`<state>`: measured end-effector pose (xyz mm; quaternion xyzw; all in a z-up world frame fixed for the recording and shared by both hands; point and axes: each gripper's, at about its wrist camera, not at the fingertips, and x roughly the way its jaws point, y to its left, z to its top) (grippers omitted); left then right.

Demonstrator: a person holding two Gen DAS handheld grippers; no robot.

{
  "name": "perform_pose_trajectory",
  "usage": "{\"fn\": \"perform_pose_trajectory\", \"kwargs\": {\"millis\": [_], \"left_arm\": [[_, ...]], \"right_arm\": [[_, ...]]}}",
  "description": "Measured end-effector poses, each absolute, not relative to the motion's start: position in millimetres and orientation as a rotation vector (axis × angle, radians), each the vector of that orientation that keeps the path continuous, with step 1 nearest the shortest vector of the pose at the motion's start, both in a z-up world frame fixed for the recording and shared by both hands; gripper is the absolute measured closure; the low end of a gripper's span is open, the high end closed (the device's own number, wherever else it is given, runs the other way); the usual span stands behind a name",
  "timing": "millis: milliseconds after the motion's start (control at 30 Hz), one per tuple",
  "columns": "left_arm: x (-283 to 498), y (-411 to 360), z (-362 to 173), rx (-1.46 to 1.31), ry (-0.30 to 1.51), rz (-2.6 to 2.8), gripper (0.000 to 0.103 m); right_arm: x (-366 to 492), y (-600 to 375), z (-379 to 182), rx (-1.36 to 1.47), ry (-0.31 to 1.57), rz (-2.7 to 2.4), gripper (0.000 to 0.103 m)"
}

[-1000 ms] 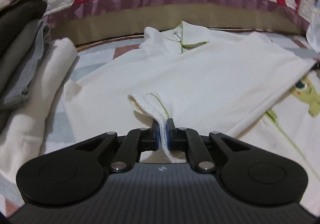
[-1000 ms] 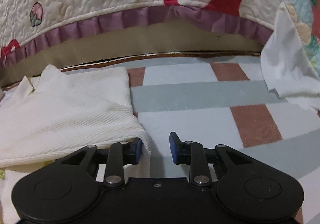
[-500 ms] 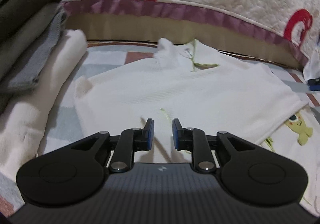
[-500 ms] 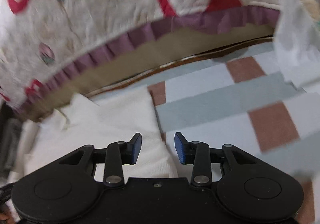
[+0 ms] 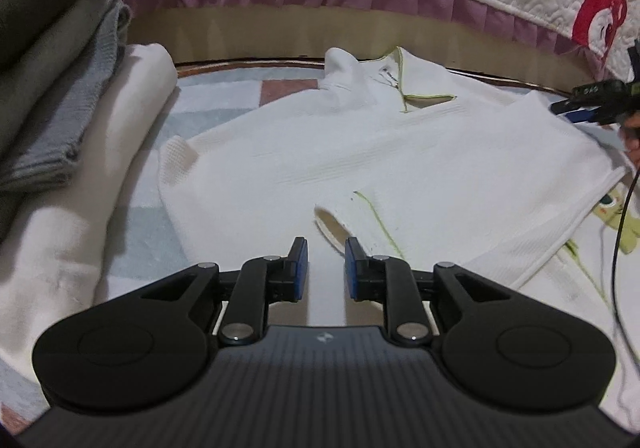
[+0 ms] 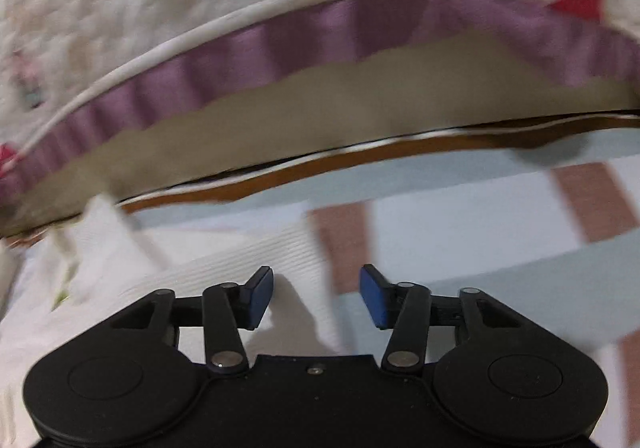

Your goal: Fold clothes

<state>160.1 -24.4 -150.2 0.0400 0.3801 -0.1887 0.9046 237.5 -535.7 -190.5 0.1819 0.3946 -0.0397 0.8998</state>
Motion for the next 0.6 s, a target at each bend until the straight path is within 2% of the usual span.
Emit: {"fn": "perform_pose_trajectory", "kwargs": {"millis": [67, 200, 333, 433, 467, 500, 600], "left_arm": [[161, -25, -153, 0.082, 0.793, -0.396, 0.084], [160, -27, -155, 0.104, 0.783, -0.387, 0.084], [157, -29, -156, 0.105, 0.784, -0.401, 0.084], [156, -30, -156, 0.113, 0.784, -0.405, 0.079], [156, -30, -156, 0.116, 0.784, -0.406, 0.077], [156, -30, -156, 0.116, 0.784, -0.405, 0.076], [159, -29, -156, 0.094, 0.792, -0.393, 0.076]], "right_arm": [[241, -525, -185, 0.298, 0.823, -0.081, 0.094], [238, -538, -152, 0.254, 0.687, -0.198, 0.102], [249, -551, -162, 0.286, 0.818, -0.227, 0.102], [238, -554, -164, 0.346, 0.807, -0.254, 0.086], [233, -555, -164, 0.366, 0.793, -0.266, 0.069], [225, -558, -162, 0.399, 0.778, -0.274, 0.057], [185, -566, -151, 0.517, 0.757, -0.28, 0.056]]}}
